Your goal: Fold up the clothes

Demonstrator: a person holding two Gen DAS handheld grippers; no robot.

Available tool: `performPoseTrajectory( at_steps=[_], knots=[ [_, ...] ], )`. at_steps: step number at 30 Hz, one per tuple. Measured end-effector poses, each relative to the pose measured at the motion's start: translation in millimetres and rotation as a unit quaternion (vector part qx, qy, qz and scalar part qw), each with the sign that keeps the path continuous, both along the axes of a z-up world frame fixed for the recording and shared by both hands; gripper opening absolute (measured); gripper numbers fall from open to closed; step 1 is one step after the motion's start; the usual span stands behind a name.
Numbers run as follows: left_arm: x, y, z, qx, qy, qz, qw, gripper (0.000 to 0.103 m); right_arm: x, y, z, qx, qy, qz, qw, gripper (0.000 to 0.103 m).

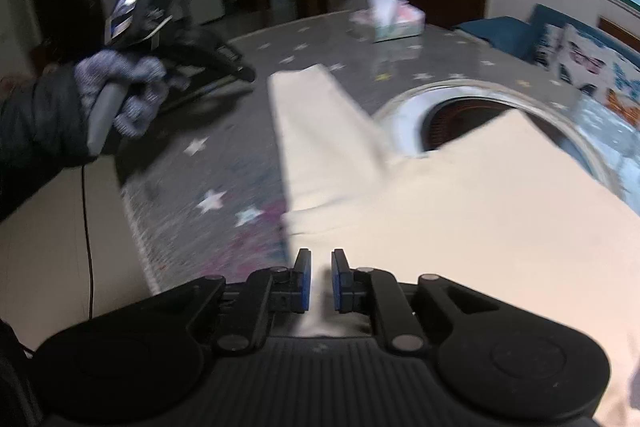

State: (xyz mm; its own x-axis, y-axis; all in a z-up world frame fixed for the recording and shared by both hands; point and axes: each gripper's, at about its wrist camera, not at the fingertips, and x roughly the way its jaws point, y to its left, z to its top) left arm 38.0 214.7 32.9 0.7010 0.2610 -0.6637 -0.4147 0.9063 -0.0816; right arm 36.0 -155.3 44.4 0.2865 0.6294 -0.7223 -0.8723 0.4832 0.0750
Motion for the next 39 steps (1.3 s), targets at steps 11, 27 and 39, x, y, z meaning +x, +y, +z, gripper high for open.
performPoseTrajectory(
  at_steps=[11, 27, 39],
  knots=[
    [85, -106, 19, -0.031, -0.01, -0.174, 0.9841, 0.033, 111, -106, 15, -0.011, -0.027, -0.23, 0.973, 0.018],
    [205, -175, -30, -0.001, 0.044, -0.229, 0.9724, 0.031, 230, -165, -26, 0.007, 0.023, -0.355, 0.935, 0.021],
    [219, -152, -21, 0.036, -0.001, -0.208, 0.9774, 0.008, 274, -128, -26, 0.013, 0.006, -0.337, 0.941, 0.005]
  ],
)
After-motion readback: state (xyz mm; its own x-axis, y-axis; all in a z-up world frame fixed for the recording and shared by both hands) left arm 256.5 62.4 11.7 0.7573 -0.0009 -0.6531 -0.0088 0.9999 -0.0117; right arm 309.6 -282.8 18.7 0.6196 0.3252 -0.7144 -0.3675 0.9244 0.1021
